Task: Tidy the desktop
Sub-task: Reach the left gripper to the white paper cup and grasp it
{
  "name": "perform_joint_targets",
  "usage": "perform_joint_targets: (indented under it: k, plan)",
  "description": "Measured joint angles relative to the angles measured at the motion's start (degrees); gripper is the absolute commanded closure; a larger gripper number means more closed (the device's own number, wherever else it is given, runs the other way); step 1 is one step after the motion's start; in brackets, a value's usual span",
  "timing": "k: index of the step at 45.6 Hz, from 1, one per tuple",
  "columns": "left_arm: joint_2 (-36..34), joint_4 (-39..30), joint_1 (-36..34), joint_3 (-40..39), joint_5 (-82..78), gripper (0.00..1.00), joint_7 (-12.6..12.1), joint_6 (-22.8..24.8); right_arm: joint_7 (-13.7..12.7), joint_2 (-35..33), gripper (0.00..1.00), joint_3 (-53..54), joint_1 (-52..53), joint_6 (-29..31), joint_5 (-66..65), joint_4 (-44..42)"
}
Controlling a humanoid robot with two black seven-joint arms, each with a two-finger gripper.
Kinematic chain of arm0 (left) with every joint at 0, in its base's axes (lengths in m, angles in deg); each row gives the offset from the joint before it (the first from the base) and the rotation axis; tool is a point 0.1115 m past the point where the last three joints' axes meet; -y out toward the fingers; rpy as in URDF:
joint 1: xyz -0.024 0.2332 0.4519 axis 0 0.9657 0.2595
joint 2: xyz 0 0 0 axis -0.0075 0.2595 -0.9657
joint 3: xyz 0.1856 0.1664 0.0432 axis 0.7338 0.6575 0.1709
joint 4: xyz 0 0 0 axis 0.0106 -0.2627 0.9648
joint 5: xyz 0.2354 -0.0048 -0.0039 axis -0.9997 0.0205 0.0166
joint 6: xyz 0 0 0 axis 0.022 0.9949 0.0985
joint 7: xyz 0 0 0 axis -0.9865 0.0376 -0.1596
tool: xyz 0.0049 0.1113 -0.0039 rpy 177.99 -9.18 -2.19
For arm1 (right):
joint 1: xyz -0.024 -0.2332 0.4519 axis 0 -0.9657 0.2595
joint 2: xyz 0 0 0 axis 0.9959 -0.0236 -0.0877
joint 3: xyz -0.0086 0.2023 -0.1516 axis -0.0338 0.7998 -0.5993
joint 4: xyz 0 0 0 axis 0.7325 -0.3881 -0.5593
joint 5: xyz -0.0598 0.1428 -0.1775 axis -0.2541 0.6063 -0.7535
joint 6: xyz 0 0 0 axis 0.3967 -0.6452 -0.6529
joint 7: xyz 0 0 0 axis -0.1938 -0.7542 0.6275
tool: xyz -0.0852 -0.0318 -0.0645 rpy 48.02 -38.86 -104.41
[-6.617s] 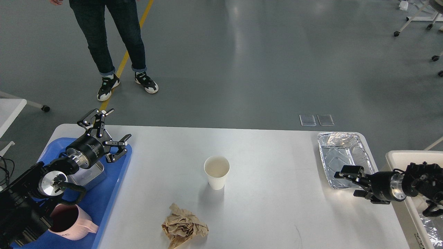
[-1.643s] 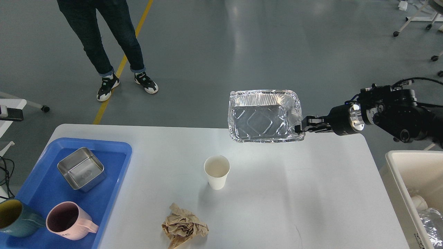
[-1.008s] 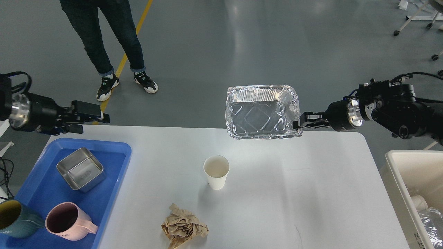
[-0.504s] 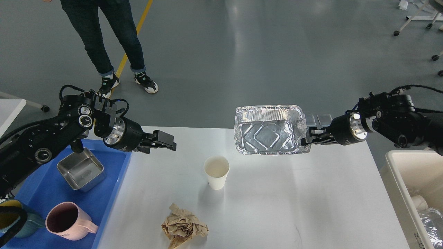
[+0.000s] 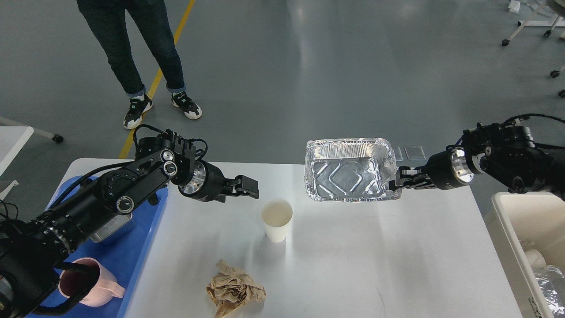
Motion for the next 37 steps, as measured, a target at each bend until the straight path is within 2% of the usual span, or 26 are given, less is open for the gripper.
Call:
perform_joint_targets:
  k: [24, 31, 35, 37]
  plan:
    - [5.11, 1.70, 0.67, 4.30, -0.02, 0.04, 0.32, -3.56, 0.02, -1.17, 1.00, 0.00, 0.00, -0.24, 0.00, 0.02]
    - [5.37, 1.84, 0.72, 8.05, 0.10, 0.20, 0.78, -7.41, 0.08, -1.37, 1.00, 0.00, 0.00, -0.26, 0.00, 0.02]
    - [5.44, 1.85, 0.72, 10.61, 0.16, 0.37, 0.83, -10.35, 0.09, -1.39, 1.00, 0.00, 0.00, -0.32, 0.00, 0.02]
    - [5.45, 1.85, 0.71, 11.72, 0.17, 0.40, 0.84, -11.44, 0.09, -1.39, 1.00, 0.00, 0.00, -0.33, 0.00, 0.02]
